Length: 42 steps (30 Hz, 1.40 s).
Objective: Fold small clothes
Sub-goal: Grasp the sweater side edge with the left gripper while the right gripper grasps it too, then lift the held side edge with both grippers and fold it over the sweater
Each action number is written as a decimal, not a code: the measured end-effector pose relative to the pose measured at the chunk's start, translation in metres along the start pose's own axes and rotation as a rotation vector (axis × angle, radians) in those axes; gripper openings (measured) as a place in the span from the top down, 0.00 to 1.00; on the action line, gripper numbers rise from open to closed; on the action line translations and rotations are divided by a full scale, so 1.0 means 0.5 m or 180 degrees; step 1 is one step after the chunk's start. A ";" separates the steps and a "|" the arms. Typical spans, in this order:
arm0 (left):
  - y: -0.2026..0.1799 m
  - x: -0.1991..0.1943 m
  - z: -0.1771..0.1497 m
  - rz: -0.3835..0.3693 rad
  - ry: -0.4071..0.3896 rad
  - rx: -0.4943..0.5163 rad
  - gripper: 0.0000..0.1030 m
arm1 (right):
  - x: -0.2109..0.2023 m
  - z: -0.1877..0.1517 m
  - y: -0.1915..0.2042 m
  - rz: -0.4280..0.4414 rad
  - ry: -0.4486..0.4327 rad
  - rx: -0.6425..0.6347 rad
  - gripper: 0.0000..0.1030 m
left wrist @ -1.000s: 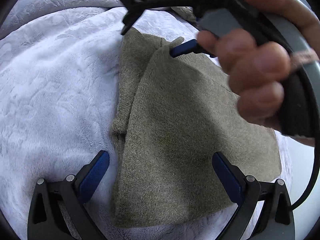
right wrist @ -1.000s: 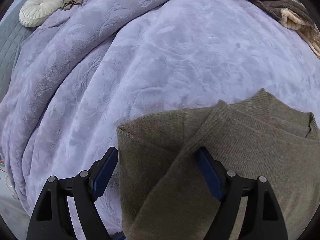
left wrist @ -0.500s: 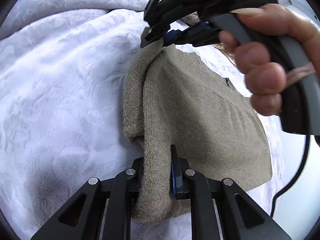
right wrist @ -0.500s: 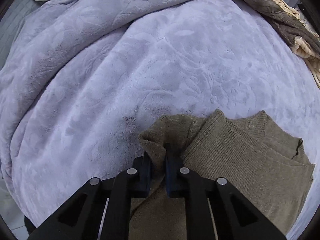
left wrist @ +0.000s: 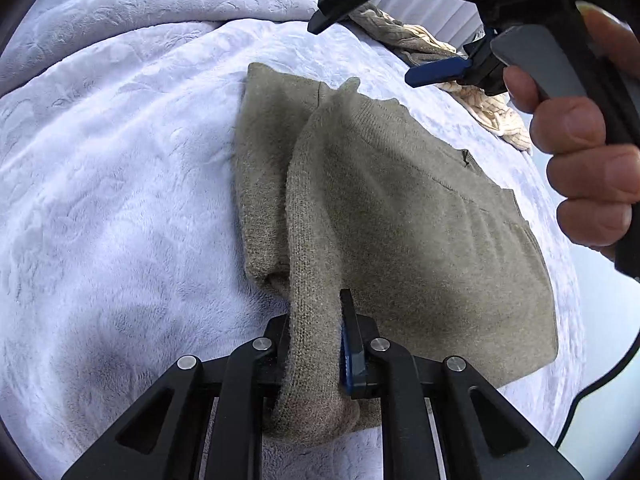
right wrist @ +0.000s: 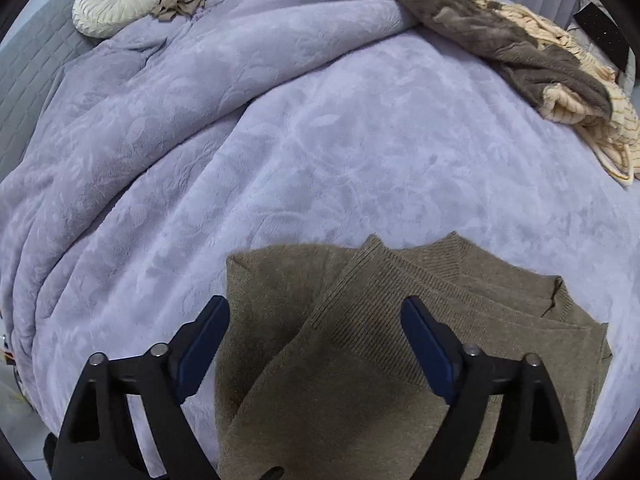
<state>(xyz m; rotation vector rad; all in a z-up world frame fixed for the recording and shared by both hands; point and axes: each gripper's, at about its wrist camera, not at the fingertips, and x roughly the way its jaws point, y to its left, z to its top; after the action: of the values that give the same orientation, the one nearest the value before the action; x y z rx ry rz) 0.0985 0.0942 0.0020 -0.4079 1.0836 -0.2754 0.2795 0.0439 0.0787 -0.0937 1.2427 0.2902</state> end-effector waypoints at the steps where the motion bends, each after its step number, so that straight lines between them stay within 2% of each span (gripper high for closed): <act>1: -0.004 0.003 0.000 -0.0004 -0.0002 0.0006 0.84 | 0.001 0.004 0.003 -0.0005 0.0028 0.0053 0.12; 5: -0.001 -0.004 -0.006 -0.0054 -0.0037 -0.0013 0.84 | 0.054 0.014 0.025 -0.0167 0.0305 0.0185 0.12; 9: -0.012 -0.032 -0.010 -0.0024 -0.0107 0.0145 0.84 | 0.139 0.017 0.088 -0.0396 0.0681 0.0016 0.12; 11: -0.019 -0.035 -0.014 0.0010 -0.0114 0.0224 0.84 | 0.174 0.018 0.118 -0.0603 0.0845 -0.0138 0.12; 12: -0.021 -0.036 -0.016 0.0027 -0.0120 0.0252 0.84 | 0.177 0.017 0.129 -0.0677 0.0833 -0.0217 0.16; 13: -0.023 -0.037 -0.017 0.0038 -0.0121 0.0257 0.84 | 0.174 0.017 0.133 -0.0692 0.0783 -0.0241 0.46; 14: -0.022 -0.039 -0.018 0.0034 -0.0117 0.0245 0.84 | 0.169 0.017 0.130 -0.0704 0.0767 -0.0226 0.65; 15: -0.021 -0.044 -0.017 0.0007 -0.0119 0.0215 0.84 | 0.165 0.019 0.120 -0.0708 0.0792 -0.0187 0.78; 16: -0.021 -0.049 -0.017 -0.0008 -0.0128 0.0197 0.84 | 0.153 0.022 0.106 -0.0598 0.0768 -0.0148 0.85; 23: -0.088 -0.095 -0.017 0.0074 -0.0186 0.0373 0.84 | 0.058 0.024 0.040 -0.0059 0.0623 -0.0184 0.88; 32: -0.184 -0.124 -0.023 0.0249 -0.0161 0.0568 0.84 | -0.044 0.006 -0.045 0.0398 0.0365 -0.0049 0.89; 37: -0.237 -0.111 -0.016 0.0401 -0.0097 0.0701 0.84 | -0.062 -0.009 -0.079 0.0554 0.0226 0.0091 0.89; 42: -0.296 -0.079 -0.009 0.0584 0.0036 0.0836 0.84 | -0.084 -0.021 -0.154 0.0724 0.0147 0.0270 0.89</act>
<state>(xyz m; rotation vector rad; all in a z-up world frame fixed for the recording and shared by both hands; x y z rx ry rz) 0.0740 -0.0225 0.0981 -0.0717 1.0717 -0.2532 0.2782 -0.0395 0.1080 0.1154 1.3118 0.4336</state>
